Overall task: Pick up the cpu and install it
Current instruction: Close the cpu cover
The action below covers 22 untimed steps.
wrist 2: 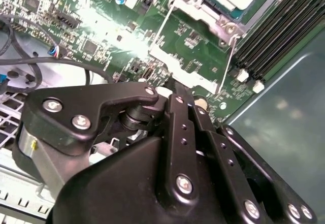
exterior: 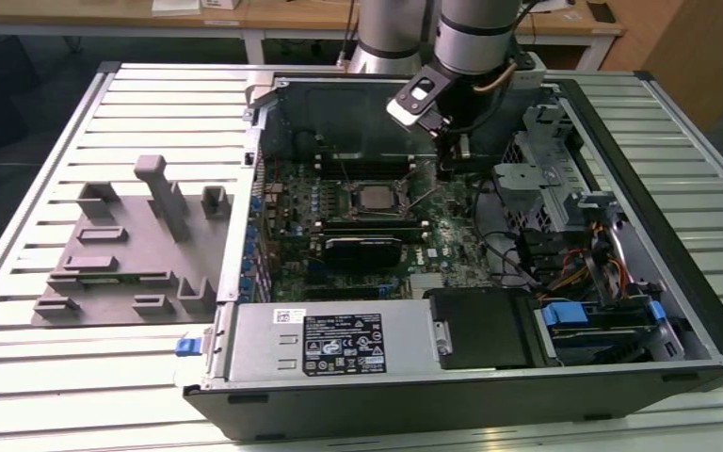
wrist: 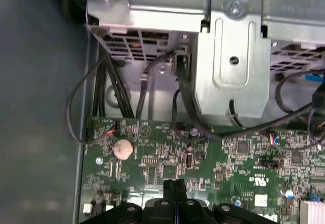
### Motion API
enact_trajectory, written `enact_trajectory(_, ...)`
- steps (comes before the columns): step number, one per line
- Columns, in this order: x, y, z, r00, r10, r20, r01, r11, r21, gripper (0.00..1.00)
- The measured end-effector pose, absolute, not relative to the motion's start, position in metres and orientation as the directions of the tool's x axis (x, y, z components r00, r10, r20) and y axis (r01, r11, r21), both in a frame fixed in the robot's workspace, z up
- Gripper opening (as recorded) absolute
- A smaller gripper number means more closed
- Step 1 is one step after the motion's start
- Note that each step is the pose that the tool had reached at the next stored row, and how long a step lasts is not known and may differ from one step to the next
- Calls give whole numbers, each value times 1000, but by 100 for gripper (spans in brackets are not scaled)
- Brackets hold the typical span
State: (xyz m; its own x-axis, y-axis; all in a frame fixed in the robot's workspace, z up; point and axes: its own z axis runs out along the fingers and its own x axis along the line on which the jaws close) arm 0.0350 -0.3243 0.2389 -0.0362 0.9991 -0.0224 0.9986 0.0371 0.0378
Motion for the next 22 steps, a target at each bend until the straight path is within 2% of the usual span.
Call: enact_trajectory(22, -15, -316, 239, -28, 999, -22, 998, 29, 50, 11)
